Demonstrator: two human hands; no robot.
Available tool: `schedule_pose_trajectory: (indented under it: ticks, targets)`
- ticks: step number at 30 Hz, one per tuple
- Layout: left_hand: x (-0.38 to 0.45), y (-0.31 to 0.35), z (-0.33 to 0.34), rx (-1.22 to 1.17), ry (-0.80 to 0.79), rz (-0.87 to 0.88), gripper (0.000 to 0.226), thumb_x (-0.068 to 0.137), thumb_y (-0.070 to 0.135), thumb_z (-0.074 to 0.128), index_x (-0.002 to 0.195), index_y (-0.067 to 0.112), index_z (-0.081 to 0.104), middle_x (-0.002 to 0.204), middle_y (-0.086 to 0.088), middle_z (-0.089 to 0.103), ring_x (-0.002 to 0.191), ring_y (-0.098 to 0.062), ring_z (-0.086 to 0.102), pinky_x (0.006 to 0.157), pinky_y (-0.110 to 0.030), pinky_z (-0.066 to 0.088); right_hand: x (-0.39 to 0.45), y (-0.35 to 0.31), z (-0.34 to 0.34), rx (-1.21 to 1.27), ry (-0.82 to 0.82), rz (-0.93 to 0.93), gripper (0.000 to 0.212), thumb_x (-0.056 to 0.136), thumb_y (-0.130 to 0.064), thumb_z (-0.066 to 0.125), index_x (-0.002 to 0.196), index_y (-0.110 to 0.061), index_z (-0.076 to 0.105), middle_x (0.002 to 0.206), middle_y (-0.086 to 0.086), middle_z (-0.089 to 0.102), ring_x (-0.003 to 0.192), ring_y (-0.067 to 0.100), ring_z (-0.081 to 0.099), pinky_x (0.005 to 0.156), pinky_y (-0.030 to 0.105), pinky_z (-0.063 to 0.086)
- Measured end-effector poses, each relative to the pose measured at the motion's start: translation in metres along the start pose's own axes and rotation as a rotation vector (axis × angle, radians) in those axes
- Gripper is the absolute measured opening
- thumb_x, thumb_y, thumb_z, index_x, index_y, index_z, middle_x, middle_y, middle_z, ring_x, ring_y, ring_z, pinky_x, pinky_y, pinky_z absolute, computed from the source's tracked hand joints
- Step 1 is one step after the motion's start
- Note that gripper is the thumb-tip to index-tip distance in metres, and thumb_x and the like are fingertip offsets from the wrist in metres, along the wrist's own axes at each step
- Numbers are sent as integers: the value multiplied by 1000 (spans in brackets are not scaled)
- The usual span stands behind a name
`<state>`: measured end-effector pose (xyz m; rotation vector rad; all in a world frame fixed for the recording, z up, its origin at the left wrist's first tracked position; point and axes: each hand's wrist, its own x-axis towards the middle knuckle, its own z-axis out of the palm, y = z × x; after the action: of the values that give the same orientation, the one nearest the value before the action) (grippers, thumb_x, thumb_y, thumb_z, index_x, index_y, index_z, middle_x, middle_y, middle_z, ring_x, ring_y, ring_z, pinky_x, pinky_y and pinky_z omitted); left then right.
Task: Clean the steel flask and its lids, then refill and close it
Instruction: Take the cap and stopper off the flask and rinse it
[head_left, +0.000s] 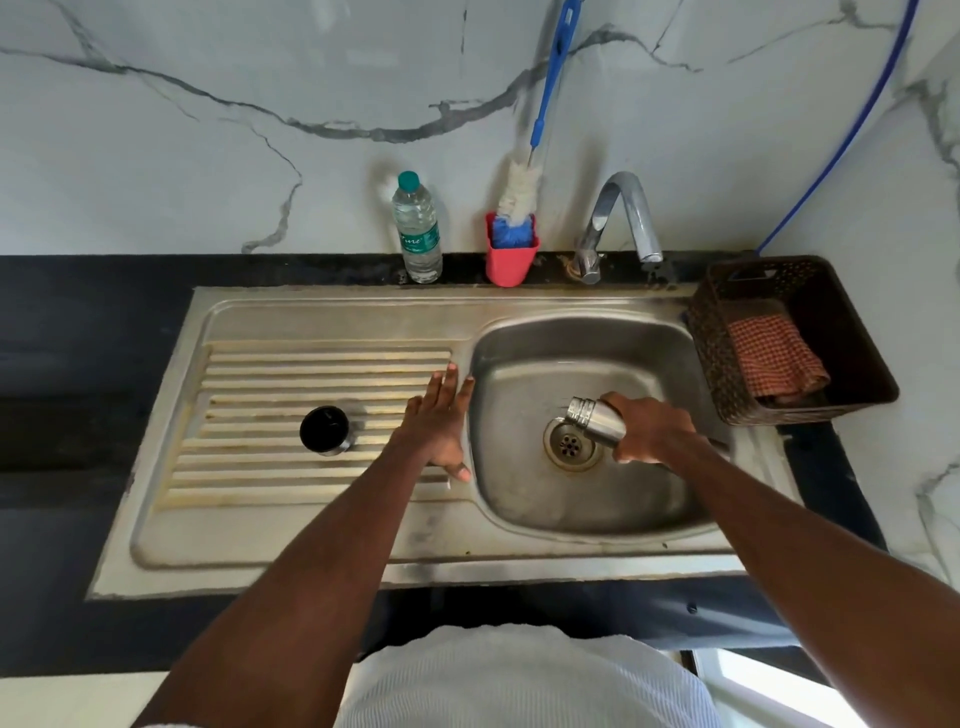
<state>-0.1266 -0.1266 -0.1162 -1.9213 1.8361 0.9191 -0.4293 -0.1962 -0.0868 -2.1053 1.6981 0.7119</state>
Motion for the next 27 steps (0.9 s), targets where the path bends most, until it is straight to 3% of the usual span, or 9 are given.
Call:
schedule_pose_trajectory:
  ticks: [7, 13, 17, 21, 27]
  targets:
    - [2, 1, 4, -33, 65, -14, 159, 64, 33, 101, 165, 28, -22, 164, -3, -44, 156, -28, -32, 129, -56, 1, 5, -6, -1, -86, -55, 26, 96, 64, -42, 86, 146, -43, 36, 127, -1, 66, 113, 27, 65, 94, 43, 49]
    - [-1, 6, 0, -33, 100, -42, 158, 60, 30, 102, 167, 31, -14, 168, -1, -38, 159, -27, -25, 131, -56, 10, 8, -17, -16, -172, -27, 55, 103, 68, -40, 86, 149, -22, 25, 123, 3, 66, 111, 28, 66, 91, 43, 48]
    - [-1, 6, -1, -36, 108, -48, 159, 59, 29, 103, 167, 32, -13, 169, 0, -36, 159, -26, -24, 130, -54, 13, 12, -28, -32, -233, 32, 16, 80, 76, -41, 82, 144, -24, 42, 132, 2, 62, 120, 27, 63, 98, 45, 50]
    - [-3, 6, -1, -51, 113, -42, 158, 60, 28, 102, 167, 32, -13, 169, 0, -36, 159, -26, -25, 129, -53, 13, 8, -45, -47, -427, 109, 13, 51, 85, -41, 73, 133, -27, 61, 126, 0, 66, 116, 25, 64, 101, 44, 42]
    - [-7, 6, -1, -81, 133, -36, 158, 61, 28, 102, 166, 28, -15, 171, 0, -32, 160, -25, -22, 130, -53, 12, -8, -65, -76, -626, 271, 66, 43, 89, -39, 69, 130, -25, 65, 130, 5, 65, 125, 31, 58, 115, 55, 28]
